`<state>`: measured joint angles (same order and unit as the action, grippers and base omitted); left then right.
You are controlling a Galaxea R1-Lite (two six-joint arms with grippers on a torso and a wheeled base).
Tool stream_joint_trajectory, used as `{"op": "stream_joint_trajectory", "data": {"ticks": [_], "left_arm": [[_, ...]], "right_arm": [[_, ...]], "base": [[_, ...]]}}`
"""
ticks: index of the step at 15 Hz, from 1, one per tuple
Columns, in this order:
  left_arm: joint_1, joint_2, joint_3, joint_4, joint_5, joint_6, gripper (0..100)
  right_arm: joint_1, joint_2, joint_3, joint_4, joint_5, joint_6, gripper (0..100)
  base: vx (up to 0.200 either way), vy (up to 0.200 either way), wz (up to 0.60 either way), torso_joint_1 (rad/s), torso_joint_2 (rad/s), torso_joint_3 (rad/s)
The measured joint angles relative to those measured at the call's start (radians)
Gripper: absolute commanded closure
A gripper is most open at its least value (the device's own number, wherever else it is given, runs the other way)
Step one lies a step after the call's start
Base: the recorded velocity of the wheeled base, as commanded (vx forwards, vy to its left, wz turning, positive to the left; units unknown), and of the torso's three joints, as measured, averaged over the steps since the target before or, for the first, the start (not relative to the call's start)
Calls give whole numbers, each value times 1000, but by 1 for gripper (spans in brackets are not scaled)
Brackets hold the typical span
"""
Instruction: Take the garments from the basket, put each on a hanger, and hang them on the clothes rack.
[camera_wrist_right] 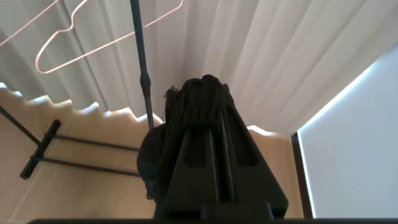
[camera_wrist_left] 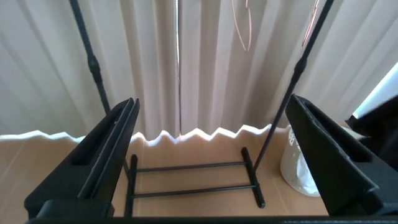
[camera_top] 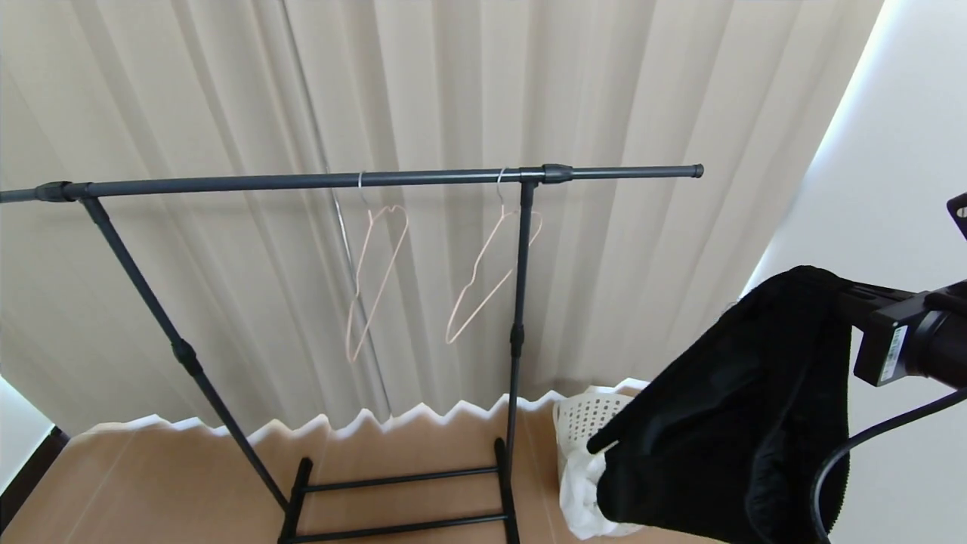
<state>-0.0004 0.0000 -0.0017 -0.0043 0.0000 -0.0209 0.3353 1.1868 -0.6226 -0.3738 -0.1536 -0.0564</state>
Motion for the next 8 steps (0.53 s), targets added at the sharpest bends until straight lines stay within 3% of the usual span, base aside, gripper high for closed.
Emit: {"op": "stream_joint_trajectory", "data": {"ticks": [8], "left_arm": [[0, 0, 0, 0, 0, 0, 0]], "right_arm": [[4, -1, 2, 0, 0, 0, 100]], "base": [[0, 200, 0, 5, 2, 2]]}}
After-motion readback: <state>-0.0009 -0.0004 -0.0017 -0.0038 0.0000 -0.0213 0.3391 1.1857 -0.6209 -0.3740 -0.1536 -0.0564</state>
